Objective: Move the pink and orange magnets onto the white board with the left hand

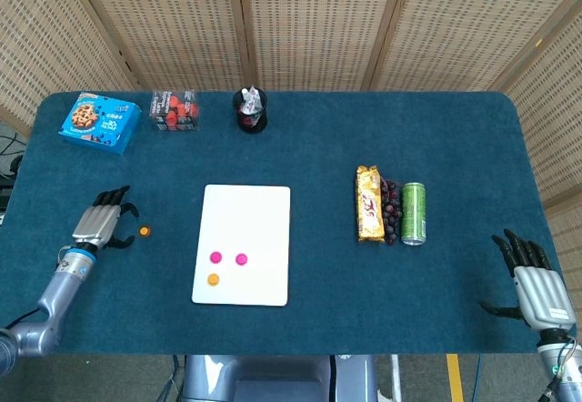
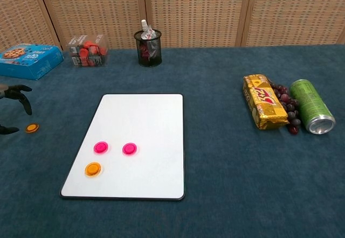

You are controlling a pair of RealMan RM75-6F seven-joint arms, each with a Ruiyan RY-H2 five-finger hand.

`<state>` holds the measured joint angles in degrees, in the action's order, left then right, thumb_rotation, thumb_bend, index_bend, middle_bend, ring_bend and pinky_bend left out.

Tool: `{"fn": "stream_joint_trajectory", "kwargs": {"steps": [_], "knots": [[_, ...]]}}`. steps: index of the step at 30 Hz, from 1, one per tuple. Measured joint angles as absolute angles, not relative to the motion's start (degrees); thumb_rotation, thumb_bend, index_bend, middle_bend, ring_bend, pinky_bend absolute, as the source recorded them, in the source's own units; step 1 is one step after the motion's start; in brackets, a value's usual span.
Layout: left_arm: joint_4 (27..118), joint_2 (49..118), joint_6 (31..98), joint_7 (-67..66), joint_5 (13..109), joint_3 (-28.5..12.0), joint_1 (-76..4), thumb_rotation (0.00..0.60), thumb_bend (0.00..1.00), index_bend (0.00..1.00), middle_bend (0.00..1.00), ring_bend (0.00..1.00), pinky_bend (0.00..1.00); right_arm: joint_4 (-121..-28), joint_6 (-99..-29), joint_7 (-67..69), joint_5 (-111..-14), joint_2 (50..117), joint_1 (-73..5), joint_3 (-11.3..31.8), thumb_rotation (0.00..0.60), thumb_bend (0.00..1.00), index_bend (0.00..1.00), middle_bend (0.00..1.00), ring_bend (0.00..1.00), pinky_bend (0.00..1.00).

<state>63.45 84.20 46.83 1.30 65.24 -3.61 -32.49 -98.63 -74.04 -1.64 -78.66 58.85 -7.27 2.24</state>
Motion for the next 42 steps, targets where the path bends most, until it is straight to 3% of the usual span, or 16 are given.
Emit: {"fn": "stream_joint_trajectory", "kwargs": {"steps": [13,24,31,42], "knots": [[62.7,86.4,46.5,-1.0,65.4,-4.2,-32.4,0.600,0.32,0.38,0.00,0.00,0.00,-98.6,-73.9,-1.2,-78.8,58.8,-7.3,2.2,0.600,0.10,0.05,0.00,0.00,0.00],[62.3,87.8,46.3,-2.4,65.3,-4.7,-32.3,0.600,0.32,0.50,0.00,0.00,0.00,-98.6,-73.8,-1.0,-78.8,58.7,-7.3,2.2,0.600,0.10,0.05,0.00,0.00,0.00],[63.6,87.5,46.8,-2.8,65.5,-5.1,-32.2,0.600,0.32,0.52,0.00,0.00,0.00,-98.6,-73.8,-0.7,-78.8,58.6,-7.3,2.2,0.600,0.10,0.05,0.00,0.00,0.00],[77.2,82.7,51.1,-3.0,70.6,-5.2,-32.0,0.600,0.32,0.52,0.00,0.00,0.00,-98.7,-73.6,-0.7,-78.8,58.6,-7.4,2.1,0.600,0.10,0.05,0.00,0.00,0.00]]}}
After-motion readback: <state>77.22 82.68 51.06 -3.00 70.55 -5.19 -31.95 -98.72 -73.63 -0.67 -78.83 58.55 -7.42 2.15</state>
